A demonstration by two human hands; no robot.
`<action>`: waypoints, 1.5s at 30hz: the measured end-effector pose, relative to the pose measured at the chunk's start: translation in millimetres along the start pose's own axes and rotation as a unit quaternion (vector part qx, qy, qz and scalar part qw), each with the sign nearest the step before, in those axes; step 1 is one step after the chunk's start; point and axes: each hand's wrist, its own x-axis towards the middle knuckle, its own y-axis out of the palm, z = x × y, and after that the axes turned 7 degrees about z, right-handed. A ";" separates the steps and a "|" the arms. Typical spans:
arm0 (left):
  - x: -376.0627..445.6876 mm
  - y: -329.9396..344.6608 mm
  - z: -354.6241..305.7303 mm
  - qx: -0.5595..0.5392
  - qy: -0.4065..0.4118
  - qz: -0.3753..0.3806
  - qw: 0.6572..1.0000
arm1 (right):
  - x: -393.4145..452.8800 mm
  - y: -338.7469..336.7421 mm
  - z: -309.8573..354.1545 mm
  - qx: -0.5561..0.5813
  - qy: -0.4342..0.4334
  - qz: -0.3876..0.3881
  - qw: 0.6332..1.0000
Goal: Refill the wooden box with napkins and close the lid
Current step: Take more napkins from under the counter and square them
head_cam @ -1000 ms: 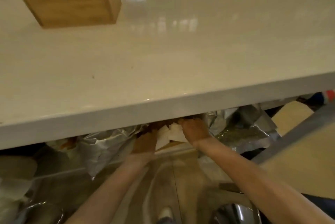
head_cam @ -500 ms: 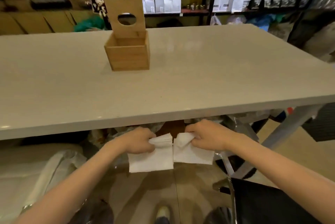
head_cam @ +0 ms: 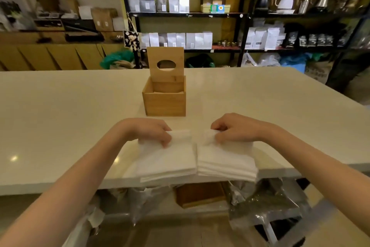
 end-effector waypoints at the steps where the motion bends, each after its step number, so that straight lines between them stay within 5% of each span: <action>1: 6.2 -6.1 2.8 0.003 0.001 -0.010 1.000 | 9.3 -3.2 -2.7 0.001 0.010 0.001 1.000; 15: 72.2 -54.2 39.4 0.104 0.116 -0.128 0.980 | 83.2 -13.6 -32.9 0.020 0.016 -0.048 0.999; 20: 74.9 -53.3 43.3 0.112 0.128 -0.131 0.977 | 81.1 -10.8 -37.0 -0.053 0.017 -0.055 0.997; 27: 32.8 -43.8 60.4 0.101 0.156 -0.195 0.963 | 71.1 -4.5 0.7 -0.101 -0.148 -0.204 0.962; 34: 36.0 -24.3 81.1 0.081 0.137 -0.267 0.950 | 97.3 10.6 15.7 -0.161 -0.154 -0.119 0.967; 45: 46.5 -37.0 72.6 0.156 0.072 -0.174 0.970 | 119.3 -1.1 29.3 -0.130 -0.056 0.055 0.988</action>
